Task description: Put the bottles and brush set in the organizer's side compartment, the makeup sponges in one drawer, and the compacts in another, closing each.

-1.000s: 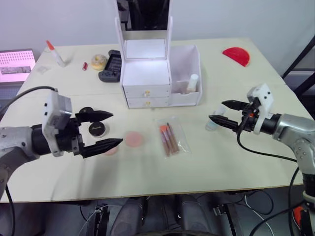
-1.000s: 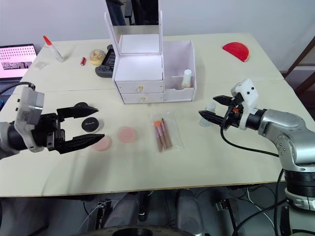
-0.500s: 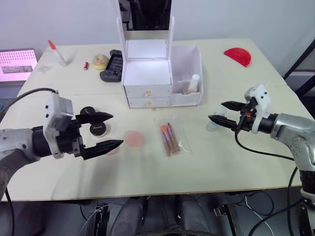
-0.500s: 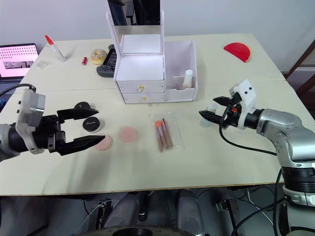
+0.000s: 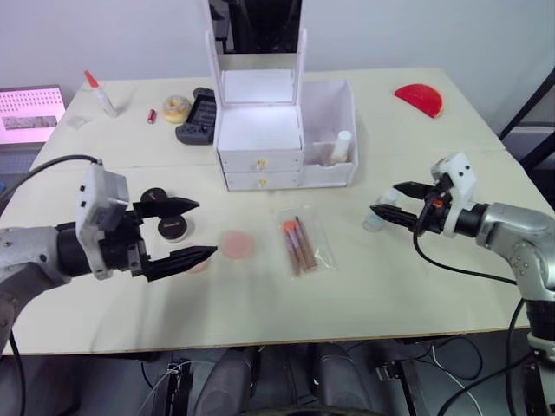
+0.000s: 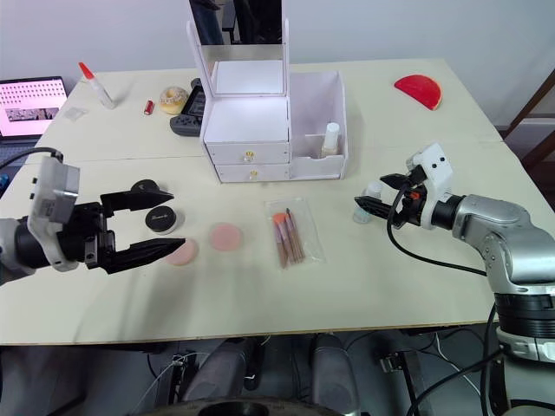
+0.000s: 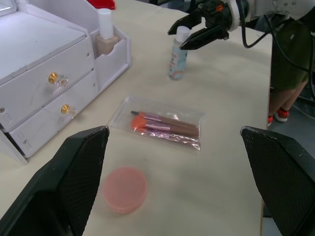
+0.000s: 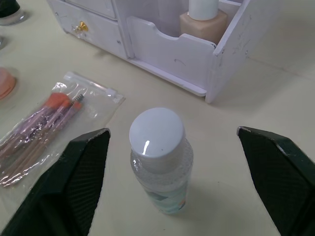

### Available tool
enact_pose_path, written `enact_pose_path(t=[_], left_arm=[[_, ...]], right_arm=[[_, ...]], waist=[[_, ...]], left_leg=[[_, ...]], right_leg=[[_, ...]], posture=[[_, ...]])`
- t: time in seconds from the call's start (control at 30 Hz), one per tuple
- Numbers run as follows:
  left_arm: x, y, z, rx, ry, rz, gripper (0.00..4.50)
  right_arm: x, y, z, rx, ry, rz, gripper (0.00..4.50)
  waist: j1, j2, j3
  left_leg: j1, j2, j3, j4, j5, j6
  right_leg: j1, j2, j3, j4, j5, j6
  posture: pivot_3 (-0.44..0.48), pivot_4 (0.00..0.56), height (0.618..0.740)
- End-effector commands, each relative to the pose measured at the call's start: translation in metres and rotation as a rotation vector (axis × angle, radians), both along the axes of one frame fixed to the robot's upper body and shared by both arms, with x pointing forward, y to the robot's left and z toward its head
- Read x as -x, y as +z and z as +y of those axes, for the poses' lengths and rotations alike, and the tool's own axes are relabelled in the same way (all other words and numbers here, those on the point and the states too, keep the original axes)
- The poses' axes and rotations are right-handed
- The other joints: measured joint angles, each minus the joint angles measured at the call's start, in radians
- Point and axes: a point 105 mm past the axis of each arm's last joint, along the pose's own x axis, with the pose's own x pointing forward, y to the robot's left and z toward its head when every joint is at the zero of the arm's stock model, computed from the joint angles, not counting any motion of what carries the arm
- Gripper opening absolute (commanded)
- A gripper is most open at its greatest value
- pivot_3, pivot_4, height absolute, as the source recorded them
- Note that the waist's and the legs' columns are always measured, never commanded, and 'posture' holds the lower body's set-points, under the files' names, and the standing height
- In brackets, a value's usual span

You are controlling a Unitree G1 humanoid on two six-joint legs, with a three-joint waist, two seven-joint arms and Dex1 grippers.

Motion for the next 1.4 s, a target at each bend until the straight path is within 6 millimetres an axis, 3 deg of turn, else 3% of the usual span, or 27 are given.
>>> enact_pose_path(t=[0.03,0.13,0.17,0.4,0.53,0.73,0.87,1.0,1.2,1.4], left_arm=[[0.002,0.008,-0.001,-0.004,-0.005,-0.051,4.5],[0.001,0.007,-0.001,-0.003,-0.004,-0.049,4.5],[0.002,0.007,-0.001,-0.004,-0.004,-0.047,4.5],[0.002,0.006,-0.001,-0.002,-0.007,-0.044,4.5],[0.001,0.006,-0.001,0.0,-0.004,-0.045,4.5],[-0.006,0.007,0.008,0.005,0.049,-0.055,4.5],[-0.011,0.008,0.011,0.015,0.074,-0.07,4.5],[-0.013,0.008,0.011,0.022,0.077,-0.075,4.5],[-0.01,0.007,0.009,0.028,0.083,-0.079,4.5],[-0.007,0.008,0.01,0.031,0.096,-0.083,4.5]], right_arm=[[0.002,0.013,0.0,-0.019,0.012,-0.051,2.67],[0.003,0.016,0.002,-0.03,0.022,-0.057,1.14],[0.004,0.017,0.002,-0.033,0.026,-0.058,1.08],[0.007,0.02,0.004,-0.037,0.043,-0.068,1.08],[0.008,0.032,0.01,-0.046,0.063,-0.115,1.08],[-0.001,0.084,0.038,-0.083,0.125,-0.233,1.08],[-0.033,0.116,0.06,-0.113,0.09,-0.268,1.08],[-0.056,0.136,0.087,-0.152,0.13,-0.273,1.08],[-0.088,0.125,0.114,-0.076,0.152,-0.238,1.08],[-0.107,0.104,0.12,-0.025,0.147,-0.202,1.08]], waist=[[0.0,0.0,0.0],[0.0,0.0,0.0],[0.0,0.0,0.0],[0.0,0.0,0.0],[0.0,0.0,0.0],[-0.006,0.001,0.0],[-0.018,0.001,0.0],[-0.022,0.0,0.0],[-0.025,0.0,0.0],[-0.027,0.001,0.0]], left_leg=[[0.0,0.0,0.0,0.0,0.0,0.0],[0.0,0.0,0.0,0.0,0.0,0.0],[0.0,0.0,0.0,0.0,0.0,0.0],[0.0,0.0,0.0,0.0,0.0,0.0],[0.0,0.0,0.0,0.0,0.0,0.0],[0.0,0.0,0.0,0.0,0.0,0.0],[0.0,0.0,0.0,0.0,0.0,0.0],[0.0,0.0,0.0,-0.001,0.0,0.0],[-0.001,0.0,0.0,-0.002,0.0,0.0],[-0.001,0.0,0.0,-0.002,0.0,-0.001]], right_leg=[[0.0,0.0,0.0,0.0,0.0,0.0],[0.0,0.0,0.0,0.0,0.0,0.0],[0.0,0.0,0.0,0.0,0.0,0.0],[0.0,0.0,0.0,0.0,0.0,0.0],[0.0,0.0,0.0,0.0,0.0,0.0],[0.0,0.0,0.0,0.0,0.0,0.0],[-0.001,0.001,0.0,0.0,0.0,-0.001],[-0.001,0.001,0.0,0.0,0.001,0.0],[-0.003,0.001,0.0,0.0,0.002,0.003],[-0.003,0.001,0.0,0.001,0.002,0.003]], posture=[[0.0,0.15,0.738],[0.0,0.15,0.738],[0.0,0.15,0.738],[0.0,0.15,0.738],[0.0,0.15,0.738],[0.0,0.15,0.738],[0.0,0.15,0.738],[0.0,0.15,0.738],[0.0,0.15,0.738],[0.0,0.15,0.738]])
